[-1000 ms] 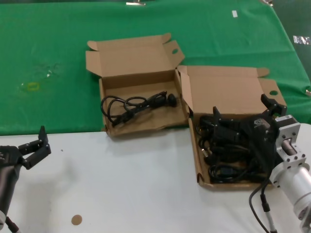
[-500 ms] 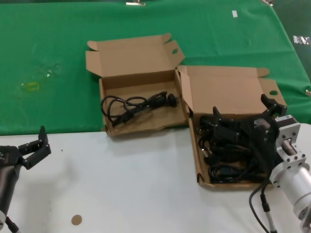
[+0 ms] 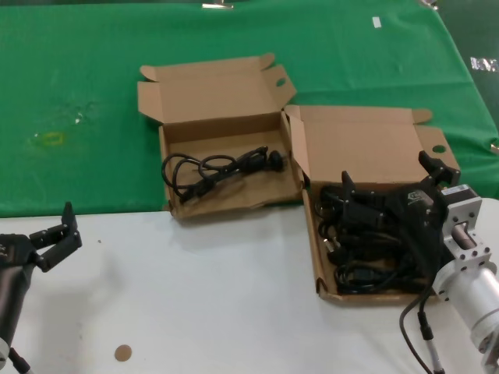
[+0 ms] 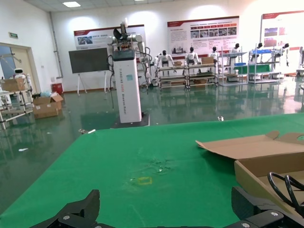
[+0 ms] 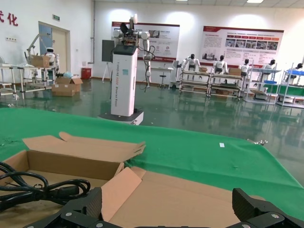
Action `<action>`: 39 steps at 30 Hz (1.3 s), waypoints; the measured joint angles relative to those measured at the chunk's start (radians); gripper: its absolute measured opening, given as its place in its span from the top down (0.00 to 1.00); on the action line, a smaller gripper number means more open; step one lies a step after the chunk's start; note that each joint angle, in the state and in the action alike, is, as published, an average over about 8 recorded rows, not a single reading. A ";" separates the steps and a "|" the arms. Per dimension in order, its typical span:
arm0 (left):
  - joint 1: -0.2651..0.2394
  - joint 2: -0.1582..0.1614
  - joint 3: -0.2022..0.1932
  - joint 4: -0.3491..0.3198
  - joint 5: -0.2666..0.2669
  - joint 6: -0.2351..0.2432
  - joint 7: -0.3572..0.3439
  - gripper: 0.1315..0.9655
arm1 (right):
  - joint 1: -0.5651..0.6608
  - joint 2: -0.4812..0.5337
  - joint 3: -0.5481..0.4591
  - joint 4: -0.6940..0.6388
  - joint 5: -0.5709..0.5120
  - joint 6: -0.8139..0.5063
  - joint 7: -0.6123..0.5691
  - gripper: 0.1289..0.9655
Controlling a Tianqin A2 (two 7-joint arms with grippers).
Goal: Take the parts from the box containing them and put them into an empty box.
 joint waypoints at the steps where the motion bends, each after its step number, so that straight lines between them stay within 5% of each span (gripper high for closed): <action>1: 0.000 0.000 0.000 0.000 0.000 0.000 0.000 0.00 | 0.000 0.000 0.000 0.000 0.000 0.000 0.000 0.00; 39: 0.000 0.000 0.000 0.000 0.000 0.000 0.000 0.00 | 0.000 0.000 0.000 0.000 0.000 0.000 0.000 0.00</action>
